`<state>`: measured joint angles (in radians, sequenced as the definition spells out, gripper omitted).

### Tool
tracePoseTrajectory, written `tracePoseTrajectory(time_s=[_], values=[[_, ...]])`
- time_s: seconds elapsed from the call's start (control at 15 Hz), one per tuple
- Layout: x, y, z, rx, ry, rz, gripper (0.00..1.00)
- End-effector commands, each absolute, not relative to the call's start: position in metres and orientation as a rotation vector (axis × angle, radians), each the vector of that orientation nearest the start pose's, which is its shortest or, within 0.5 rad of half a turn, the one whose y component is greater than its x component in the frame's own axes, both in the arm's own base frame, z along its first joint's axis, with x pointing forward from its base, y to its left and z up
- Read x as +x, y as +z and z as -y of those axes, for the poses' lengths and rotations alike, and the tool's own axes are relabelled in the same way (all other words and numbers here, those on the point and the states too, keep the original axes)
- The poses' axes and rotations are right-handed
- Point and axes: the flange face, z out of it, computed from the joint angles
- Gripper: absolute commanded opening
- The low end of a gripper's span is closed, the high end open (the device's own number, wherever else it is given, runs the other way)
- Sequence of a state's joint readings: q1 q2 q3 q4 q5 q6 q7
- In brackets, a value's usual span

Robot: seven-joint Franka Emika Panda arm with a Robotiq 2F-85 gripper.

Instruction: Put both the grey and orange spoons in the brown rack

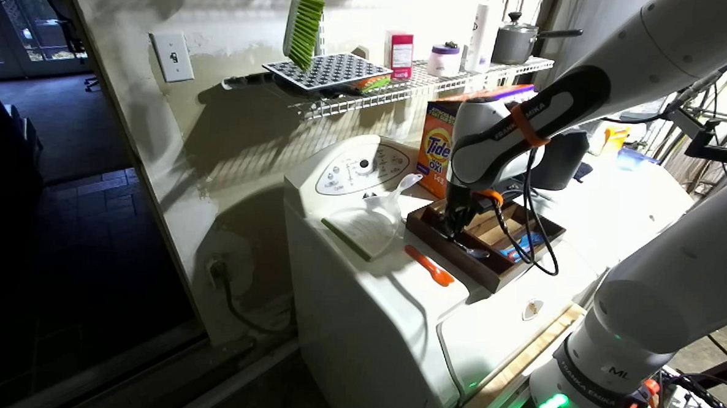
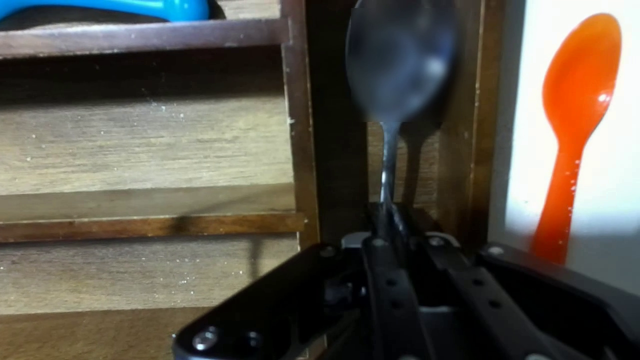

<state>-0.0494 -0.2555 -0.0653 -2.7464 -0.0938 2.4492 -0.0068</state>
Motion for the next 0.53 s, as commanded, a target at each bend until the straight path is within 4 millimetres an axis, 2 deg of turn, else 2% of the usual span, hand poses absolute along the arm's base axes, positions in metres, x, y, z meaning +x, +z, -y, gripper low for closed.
tracePoseTrajectory(time_s=[0.0, 0.07, 0.47], values=[[0.381, 0.288, 0.043, -3.155, 0.068, -0.030, 0.33], [0.381, 0.288, 0.043, -3.154, 0.069, -0.029, 0.34], [0.380, 0.299, 0.042, -3.161, 0.053, -0.029, 0.75]])
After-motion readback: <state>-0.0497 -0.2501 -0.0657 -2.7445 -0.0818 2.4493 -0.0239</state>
